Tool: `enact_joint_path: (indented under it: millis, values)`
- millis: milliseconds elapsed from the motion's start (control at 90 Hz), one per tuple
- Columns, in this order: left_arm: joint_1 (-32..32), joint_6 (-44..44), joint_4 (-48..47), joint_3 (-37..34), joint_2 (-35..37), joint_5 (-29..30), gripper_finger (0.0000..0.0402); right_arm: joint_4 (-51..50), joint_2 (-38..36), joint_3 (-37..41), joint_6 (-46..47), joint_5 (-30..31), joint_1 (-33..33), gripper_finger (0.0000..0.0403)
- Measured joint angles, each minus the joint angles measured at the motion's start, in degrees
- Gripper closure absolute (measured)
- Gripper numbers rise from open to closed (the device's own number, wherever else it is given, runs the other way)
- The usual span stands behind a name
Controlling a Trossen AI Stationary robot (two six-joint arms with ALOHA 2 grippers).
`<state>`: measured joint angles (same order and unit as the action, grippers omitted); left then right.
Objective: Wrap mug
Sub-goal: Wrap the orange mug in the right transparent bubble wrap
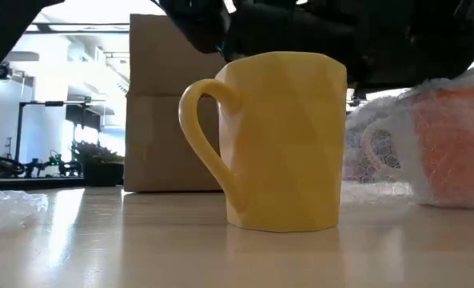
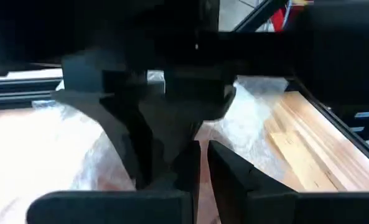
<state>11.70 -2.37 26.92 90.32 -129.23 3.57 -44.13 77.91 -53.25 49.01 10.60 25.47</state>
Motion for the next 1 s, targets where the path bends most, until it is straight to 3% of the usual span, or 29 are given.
enact_joint_path:
  millis: [433,811,1000]
  values:
    - [-0.48,-0.59,-0.95,0.28,-2.31,-1.73,0.0382,-3.06,0.09,-5.06,-1.35,0.30,-0.05,0.0403]
    - [-0.52,-1.57,-1.64,0.16,-2.32,-1.73,0.0382,-20.01,-1.00,-16.81,-4.70,5.49,0.17,0.0403]
    - [-0.52,-1.60,-1.65,0.08,-2.19,-1.73,0.0382,-20.80,-3.45,-15.95,-4.86,4.03,3.16,0.0403]
